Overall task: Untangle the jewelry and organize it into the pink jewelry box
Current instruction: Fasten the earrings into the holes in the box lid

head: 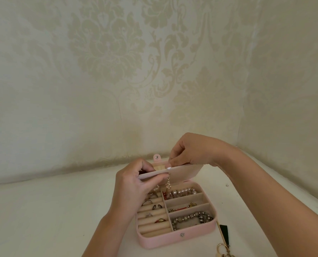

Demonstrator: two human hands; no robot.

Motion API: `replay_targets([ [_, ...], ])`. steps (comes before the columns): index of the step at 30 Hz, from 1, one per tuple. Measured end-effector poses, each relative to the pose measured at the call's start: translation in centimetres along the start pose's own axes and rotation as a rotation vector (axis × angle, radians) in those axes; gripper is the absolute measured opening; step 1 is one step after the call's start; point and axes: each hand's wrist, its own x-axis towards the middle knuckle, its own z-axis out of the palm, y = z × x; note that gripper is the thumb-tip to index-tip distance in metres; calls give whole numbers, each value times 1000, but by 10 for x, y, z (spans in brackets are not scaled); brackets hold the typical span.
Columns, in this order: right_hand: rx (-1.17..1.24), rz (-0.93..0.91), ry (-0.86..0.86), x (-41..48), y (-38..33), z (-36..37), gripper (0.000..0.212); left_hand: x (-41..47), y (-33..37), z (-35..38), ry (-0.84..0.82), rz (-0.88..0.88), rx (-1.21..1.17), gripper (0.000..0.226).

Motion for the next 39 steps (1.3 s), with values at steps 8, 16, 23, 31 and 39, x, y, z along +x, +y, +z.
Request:
replay_targets([
  [8,-234,-35,92,-25,-22,4,41,1,0,1,30,-38,4,33],
  [16,-237,-57,234,-30,-28,16,15,2,2,2,35,-26,2,32],
  [23,-504,-114,312,-28,-28,32,17,0,4,2,37,-59,-9,30],
  [31,-577,-166,454,-33,-15,53,19,-2,7,5,22,-68,17,27],
  [39,-551,-160,400,-28,-12,50,17,-1,8,5,27,-58,5,27],
])
